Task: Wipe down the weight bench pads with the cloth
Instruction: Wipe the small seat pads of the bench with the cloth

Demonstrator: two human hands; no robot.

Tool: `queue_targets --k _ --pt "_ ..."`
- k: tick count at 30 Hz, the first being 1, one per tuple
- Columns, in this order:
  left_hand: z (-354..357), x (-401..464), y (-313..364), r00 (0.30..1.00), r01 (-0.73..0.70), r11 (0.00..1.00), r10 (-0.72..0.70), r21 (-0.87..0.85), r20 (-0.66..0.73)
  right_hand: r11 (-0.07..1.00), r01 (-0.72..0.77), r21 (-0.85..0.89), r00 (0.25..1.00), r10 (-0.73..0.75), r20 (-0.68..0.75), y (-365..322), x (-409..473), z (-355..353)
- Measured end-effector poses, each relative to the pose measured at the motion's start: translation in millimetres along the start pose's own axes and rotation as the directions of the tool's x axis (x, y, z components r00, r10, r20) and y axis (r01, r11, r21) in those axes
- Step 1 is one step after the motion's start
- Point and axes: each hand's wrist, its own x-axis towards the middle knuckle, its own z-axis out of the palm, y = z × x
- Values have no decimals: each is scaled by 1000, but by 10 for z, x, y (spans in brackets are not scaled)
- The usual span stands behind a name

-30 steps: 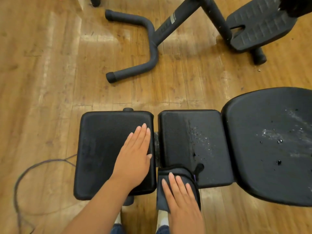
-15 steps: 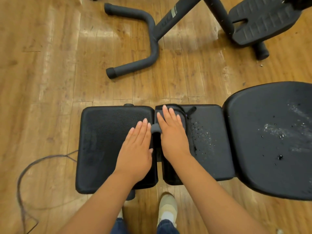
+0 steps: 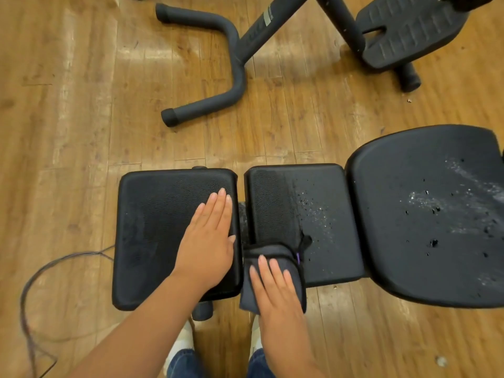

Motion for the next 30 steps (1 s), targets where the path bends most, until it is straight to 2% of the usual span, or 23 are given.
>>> queue_targets --k 2,6,8,11,18,22,25,30 --pt "18 -5 -1 1000 -2 1000 2 16 -2 1000 9 16 1000 -9 30 64 -53 18" --pt "30 10 -16 1000 -13 1000 13 18 -4 995 -46 93 998 50 -46 153 133 -106" --pt "22 11 -15 1000 -13 1000 13 8 -2 984 -107 144 989 121 -89 174 372 -214" --pt "15 4 -4 1000 -2 1000 2 -1 -5 984 -71 166 988 92 -122 277 891 -461" --pt "-3 11 5 1000 7 1000 -8 30 13 998 -61 14 987 63 -150 558 1790 -836" --pt "-15 11 13 999 7 1000 -8 27 37 998 -42 -53 980 31 -196 526 1672 -798" --pt "-22 7 25 999 11 1000 -11 -1 51 997 -24 -79 991 13 -137 495 1411 -719" --pt "-26 12 4 999 8 1000 -7 -12 52 995 11 -104 986 -28 -162 507 726 -368"
